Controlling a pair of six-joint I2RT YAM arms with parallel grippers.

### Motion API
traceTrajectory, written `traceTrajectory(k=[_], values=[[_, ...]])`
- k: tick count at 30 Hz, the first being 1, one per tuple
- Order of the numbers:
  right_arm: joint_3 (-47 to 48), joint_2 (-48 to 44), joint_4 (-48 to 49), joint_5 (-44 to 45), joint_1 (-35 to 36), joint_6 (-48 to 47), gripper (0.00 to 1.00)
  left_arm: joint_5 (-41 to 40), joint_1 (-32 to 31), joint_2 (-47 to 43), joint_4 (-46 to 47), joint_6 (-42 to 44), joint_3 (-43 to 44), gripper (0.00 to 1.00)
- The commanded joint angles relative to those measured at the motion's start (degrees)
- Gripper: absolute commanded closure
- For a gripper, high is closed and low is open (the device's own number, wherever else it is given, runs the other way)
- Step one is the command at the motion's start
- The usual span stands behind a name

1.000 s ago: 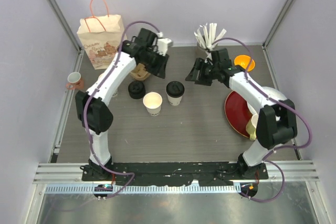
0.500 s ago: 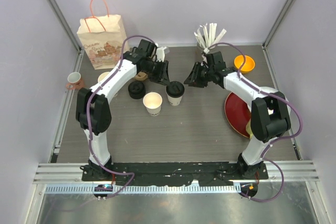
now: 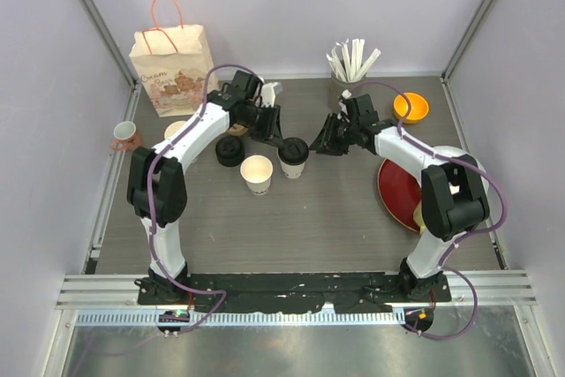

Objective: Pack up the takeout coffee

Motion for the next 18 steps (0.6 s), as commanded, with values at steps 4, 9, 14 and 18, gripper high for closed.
traceTrajectory(k=[4,9,14,18], values=[[2.28,-5.57,-2.48,5.14,0.29,-1.31,0.66,-0.89,1.79,-1.71,1.07,0.60,0.65,0.74],[2.37,-6.46,-1.62,3.31,0.64,-1.93,0.65,0.60,1.70,-1.54,2.47,-0.09,-1.98,0.73],[2.37,-4.00,0.05,-0.12,1.87,-0.35,0.65,1.66,1.53,-0.14,2.91,-0.45,-1.37,0.66],[2.02,-3.12,1.55,-0.74,2.32,0.45,0.65,1.92,1.53,0.40,2.74,-0.71,-1.46,0.65]])
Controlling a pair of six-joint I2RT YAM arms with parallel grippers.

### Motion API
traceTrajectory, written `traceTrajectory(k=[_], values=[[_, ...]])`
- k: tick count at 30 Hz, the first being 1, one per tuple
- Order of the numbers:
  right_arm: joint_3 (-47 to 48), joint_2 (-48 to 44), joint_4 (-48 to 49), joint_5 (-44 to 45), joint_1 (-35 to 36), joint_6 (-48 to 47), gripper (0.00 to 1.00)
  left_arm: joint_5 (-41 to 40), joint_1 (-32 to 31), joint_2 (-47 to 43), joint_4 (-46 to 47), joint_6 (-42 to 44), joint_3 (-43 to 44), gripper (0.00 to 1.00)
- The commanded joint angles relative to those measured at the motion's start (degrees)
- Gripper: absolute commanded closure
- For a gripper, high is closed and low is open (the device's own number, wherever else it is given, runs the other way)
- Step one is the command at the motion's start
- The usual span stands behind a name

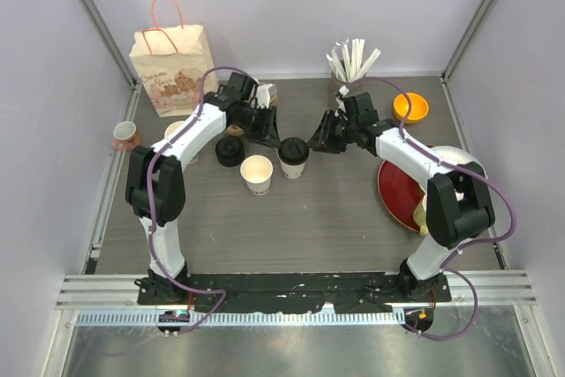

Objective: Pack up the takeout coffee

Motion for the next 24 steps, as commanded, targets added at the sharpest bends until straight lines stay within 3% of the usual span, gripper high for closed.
traceTrajectory(k=[1,17,24], values=[[1.54,0.86,2.75,-1.94,0.70,0.58,0.66,1.72,-0.05,0.37,1.86,-0.71,0.20,0.65],[0.66,1.57,1.87,-0.80,0.70,-0.65,0.66,2.51,-0.14,2.48,3.27,-2.56,-1.91,0.66],[3.82,0.61,0.65,-1.07,0.61,-2.49,0.59,3.48,-0.14,1.96,2.48,-2.73,-1.91,0.69]])
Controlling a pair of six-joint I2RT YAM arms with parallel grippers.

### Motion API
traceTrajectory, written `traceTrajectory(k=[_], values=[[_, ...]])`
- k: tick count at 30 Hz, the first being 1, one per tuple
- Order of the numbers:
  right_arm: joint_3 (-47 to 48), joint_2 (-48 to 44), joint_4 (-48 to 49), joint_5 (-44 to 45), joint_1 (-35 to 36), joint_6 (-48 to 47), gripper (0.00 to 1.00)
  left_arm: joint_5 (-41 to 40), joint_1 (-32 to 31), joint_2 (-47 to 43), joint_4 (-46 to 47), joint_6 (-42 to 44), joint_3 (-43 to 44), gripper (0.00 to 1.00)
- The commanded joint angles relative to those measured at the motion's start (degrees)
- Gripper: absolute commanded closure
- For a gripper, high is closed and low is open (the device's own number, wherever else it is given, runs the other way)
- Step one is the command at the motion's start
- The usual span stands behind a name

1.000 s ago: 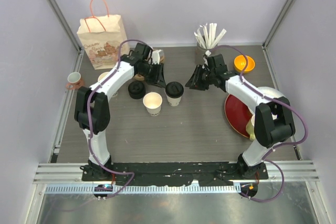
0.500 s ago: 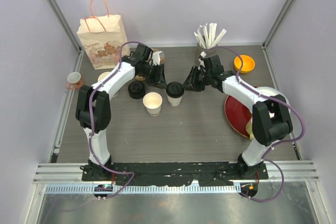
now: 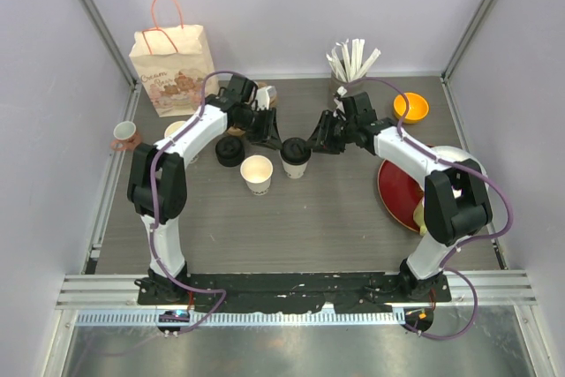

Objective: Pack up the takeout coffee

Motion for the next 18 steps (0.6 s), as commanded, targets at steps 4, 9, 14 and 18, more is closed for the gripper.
traceTrajectory(k=[4,9,14,18], values=[[6.46,-1.70,-2.27,1.65,0.22,-3.84,0.59,0.77,-0.25,-0.78,0.16,0.24,-0.34,0.69],[6.29,-1.87,-3.42,4.02,-0.05,-3.93,0.62,1.29,-0.25,-1.40,0.25,-0.02,-0.60,0.69],[4.09,-1.87,-4.38,6.75,-0.22,-2.87,0.69,1.74,-0.25,-1.93,0.95,-1.25,-1.91,0.69],[3.13,-1.52,-4.39,5.78,-0.22,-2.26,0.69,3.05,-0.25,-2.36,1.83,-2.31,-2.62,0.69]])
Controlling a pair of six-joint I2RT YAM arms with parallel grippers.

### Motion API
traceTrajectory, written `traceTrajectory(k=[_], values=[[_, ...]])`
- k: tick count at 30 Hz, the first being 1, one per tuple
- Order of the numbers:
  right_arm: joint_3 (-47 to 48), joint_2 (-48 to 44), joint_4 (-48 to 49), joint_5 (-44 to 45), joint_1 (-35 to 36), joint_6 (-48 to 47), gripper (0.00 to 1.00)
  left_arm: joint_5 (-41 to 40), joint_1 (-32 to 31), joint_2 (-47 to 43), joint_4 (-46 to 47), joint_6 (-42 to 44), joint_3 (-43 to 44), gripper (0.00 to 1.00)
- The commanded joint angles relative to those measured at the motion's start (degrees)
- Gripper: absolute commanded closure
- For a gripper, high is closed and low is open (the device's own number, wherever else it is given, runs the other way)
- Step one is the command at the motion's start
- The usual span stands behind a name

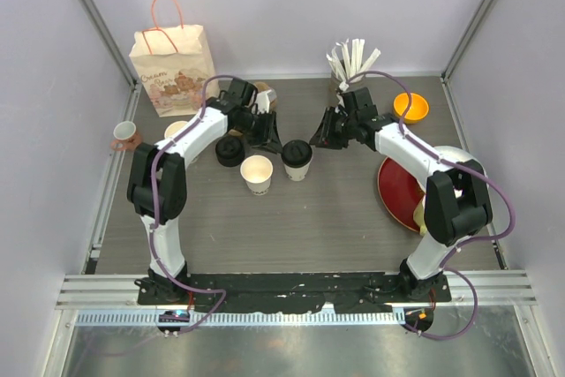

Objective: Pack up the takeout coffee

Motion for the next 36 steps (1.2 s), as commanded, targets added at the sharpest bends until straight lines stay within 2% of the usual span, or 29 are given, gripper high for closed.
traceTrajectory(k=[1,24,36], values=[[-1.03,-1.43,0.49,0.41,-0.16,0.58,0.69,1.96,-0.22,-2.21,1.31,-1.48,-1.05,0.69],[-1.38,-4.16,-0.65,0.05,-0.07,-0.56,0.69,3.54,-0.22,-3.44,0.60,-1.22,1.68,0.67],[-3.58,-4.86,-1.53,-1.09,0.54,-0.47,0.69,3.98,-0.75,-3.79,0.52,-0.95,0.19,0.67]])
